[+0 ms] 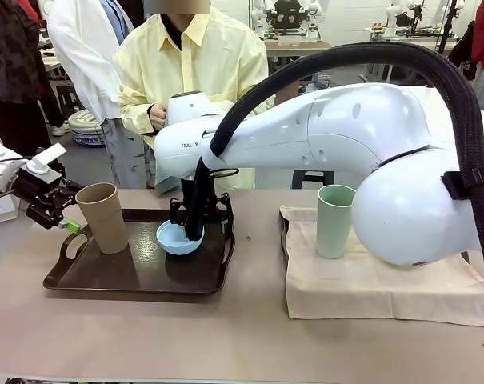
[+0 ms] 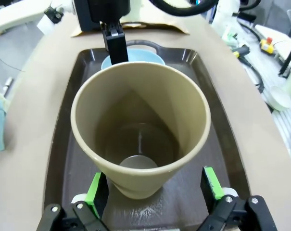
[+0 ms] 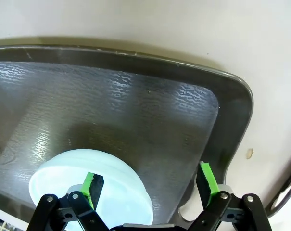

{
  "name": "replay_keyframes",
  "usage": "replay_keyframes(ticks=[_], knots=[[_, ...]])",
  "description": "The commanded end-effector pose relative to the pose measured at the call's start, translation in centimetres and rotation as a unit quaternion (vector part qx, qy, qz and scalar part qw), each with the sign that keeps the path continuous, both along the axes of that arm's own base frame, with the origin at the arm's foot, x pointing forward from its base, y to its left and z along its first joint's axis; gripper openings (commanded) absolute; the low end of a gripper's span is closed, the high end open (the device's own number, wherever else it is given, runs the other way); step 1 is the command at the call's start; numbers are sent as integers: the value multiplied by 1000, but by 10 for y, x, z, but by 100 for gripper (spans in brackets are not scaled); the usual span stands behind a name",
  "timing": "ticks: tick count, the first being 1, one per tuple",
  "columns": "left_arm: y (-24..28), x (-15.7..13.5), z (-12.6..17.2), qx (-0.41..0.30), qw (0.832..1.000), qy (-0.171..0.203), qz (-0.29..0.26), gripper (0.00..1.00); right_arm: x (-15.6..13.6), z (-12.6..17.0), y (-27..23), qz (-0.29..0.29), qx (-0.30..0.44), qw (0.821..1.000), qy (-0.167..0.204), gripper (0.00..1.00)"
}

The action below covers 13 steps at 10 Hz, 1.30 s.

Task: Set up a tray with a mat and arrange the tableware.
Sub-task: Pick up the Picnic Bowl and Reusable plastic cup from the Handle tray in front of the human's position and hold them in the air.

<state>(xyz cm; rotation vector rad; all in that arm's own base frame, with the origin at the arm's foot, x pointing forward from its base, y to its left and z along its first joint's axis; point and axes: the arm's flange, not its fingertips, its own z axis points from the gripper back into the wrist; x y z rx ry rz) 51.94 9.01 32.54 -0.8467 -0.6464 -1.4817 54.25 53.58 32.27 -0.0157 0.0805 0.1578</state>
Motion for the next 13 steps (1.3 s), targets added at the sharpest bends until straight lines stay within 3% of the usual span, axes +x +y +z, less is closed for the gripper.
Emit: replay_keyframes(ticks=[1,7,8,9,10,11,12,13], knots=[[-11,0,-10,-10,1000,-23,12,100,6,-1,7,-3,-2,1000,-25,100],[-22,9,-17,-28,999,-38,27,100,4,0,10,10,4,1000,-24,98],[-22,9,-18,-33,999,-35,24,100,4,0,10,13,6,1000,-22,41],[-22,9,-19,-41,998,-33,25,47,5,-1,11,19,9,1000,-16,39],[-24,8,-18,-46,998,-26,24,47,4,-1,11,20,12,1000,-13,0],[-25,7,-18,-49,998,-20,19,0,5,0,12,19,12,1000,-14,0],[-26,6,-19,-51,998,-16,16,42,4,0,12,19,12,1000,-13,0],[-26,6,-19,-55,998,-10,15,0,4,0,12,17,12,1000,-12,12]])
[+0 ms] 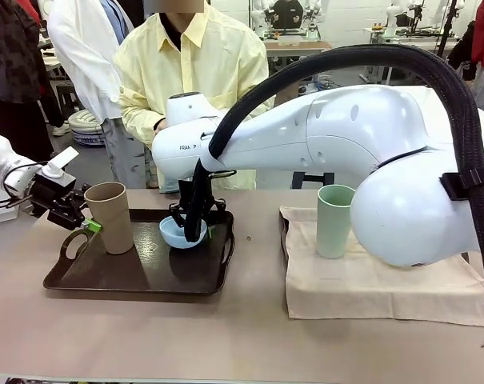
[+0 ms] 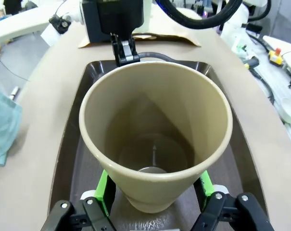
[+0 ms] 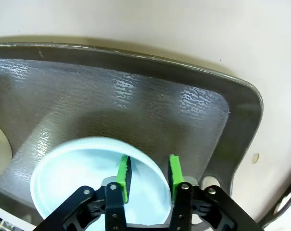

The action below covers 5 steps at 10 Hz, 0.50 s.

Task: Set up a tray with a mat and arrange the tableware.
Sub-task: Pick up the Picnic Bowl and Reusable plastic cup from the Handle tray in front of the human's position and hold them in the air.

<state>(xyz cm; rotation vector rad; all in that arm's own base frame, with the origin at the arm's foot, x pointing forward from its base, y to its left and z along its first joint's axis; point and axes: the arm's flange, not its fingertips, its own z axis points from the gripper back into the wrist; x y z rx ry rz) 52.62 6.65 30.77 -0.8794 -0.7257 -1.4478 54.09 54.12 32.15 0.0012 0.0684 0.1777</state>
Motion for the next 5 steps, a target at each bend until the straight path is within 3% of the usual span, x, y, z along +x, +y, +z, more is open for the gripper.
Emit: replay_keyframes(ticks=[1,2,3,4,5], knots=[[-3,1,-2,-23,1000,3,-3,0,6,1,6,5,2,1000,-7,2],[-3,2,-3,-24,1000,8,-6,0,6,1,6,4,2,1000,-8,0],[-4,3,-3,-26,1000,13,-10,29,7,1,6,3,0,1000,-11,0],[-4,4,-4,-25,999,13,-17,34,8,1,5,0,-2,1000,-13,0],[-4,3,-4,-29,999,18,-20,25,7,1,6,0,-3,1000,-13,0]])
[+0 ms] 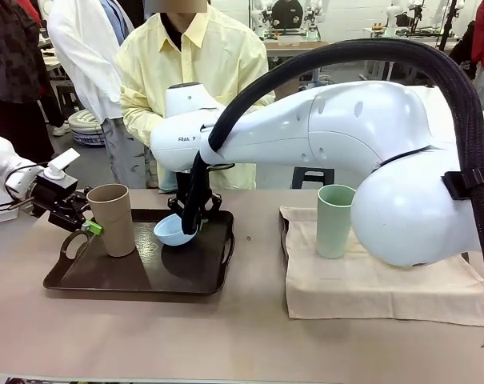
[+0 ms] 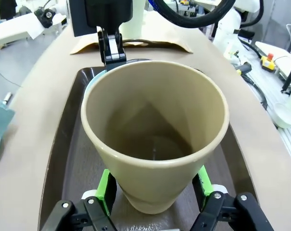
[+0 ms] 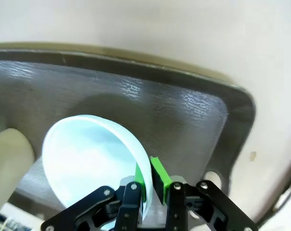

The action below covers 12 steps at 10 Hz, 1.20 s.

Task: Set up a tray with a mat and arrange the tableware.
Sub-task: Pick up the Picnic Bowl and Reusable plastic cup from the Handle tray in front of the human's position and hold them in the air.

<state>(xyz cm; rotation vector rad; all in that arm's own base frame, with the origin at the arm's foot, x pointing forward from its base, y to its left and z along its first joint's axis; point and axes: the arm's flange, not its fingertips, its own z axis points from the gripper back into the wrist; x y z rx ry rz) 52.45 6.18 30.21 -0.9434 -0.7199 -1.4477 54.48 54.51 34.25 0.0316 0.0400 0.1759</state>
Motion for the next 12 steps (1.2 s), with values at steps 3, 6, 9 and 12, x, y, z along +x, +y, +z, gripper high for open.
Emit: replay_keyframes(ticks=[3,6,9,12], knots=[[-1,6,1,-23,1000,3,-17,25,4,-20,2,0,-22,1000,2,0],[-2,8,0,-34,999,7,-26,25,6,-20,2,-1,-25,1000,5,0],[-1,10,-2,-36,999,12,-29,25,8,-20,3,-3,-31,999,9,0],[-1,11,-3,-36,999,11,-30,25,8,-20,4,-3,-32,999,12,0]])
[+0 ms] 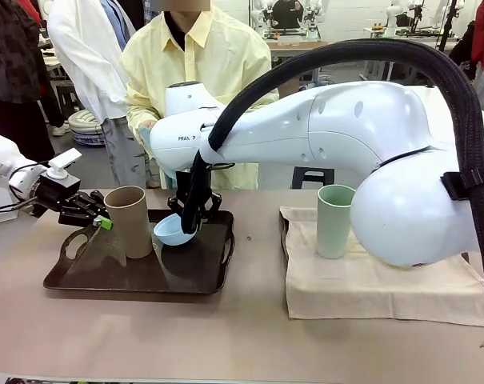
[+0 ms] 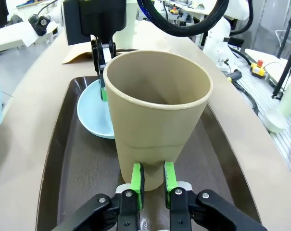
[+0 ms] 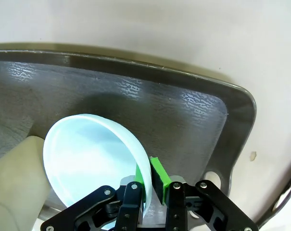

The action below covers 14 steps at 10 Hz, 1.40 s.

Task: Set up a tray with a mat and arrange the tableware.
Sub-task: Pick up the Picnic Bowl and Reusable plastic cup from the Handle tray in front of the human's position and hold them in the air.

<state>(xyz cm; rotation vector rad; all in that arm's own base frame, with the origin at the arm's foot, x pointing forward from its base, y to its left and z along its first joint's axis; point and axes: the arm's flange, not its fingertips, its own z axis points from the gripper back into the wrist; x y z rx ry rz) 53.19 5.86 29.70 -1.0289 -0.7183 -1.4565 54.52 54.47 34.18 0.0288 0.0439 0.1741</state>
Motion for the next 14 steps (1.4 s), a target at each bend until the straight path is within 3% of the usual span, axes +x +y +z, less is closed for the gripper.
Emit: replay_keyframes(ticks=[1,2,3,4,5,6,7,8,14], knots=[[2,4,3,-12,1000,-7,-6,25,7,-19,5,-2,-29,1000,12,0],[3,3,5,-13,1000,-11,-8,43,7,-19,5,-2,-28,1000,15,0],[12,1,3,-14,1000,-13,-12,45,7,-19,5,-1,-27,1000,15,0],[9,-1,4,-11,1000,-19,-15,63,7,-20,5,0,-27,1000,15,0],[5,-1,4,-8,1000,-25,-14,64,6,-20,4,1,-27,1000,14,0],[3,-1,3,-4,999,-31,-12,83,5,-20,3,2,-25,1000,13,0],[0,-1,2,0,999,-43,-12,84,5,-21,2,0,-24,1000,11,0],[-5,-1,2,5,998,-57,-5,100,5,-21,2,0,-23,1000,10,0],[-35,5,5,17,996,-82,-4,100,5,-21,2,2,-23,1000,8,0]])
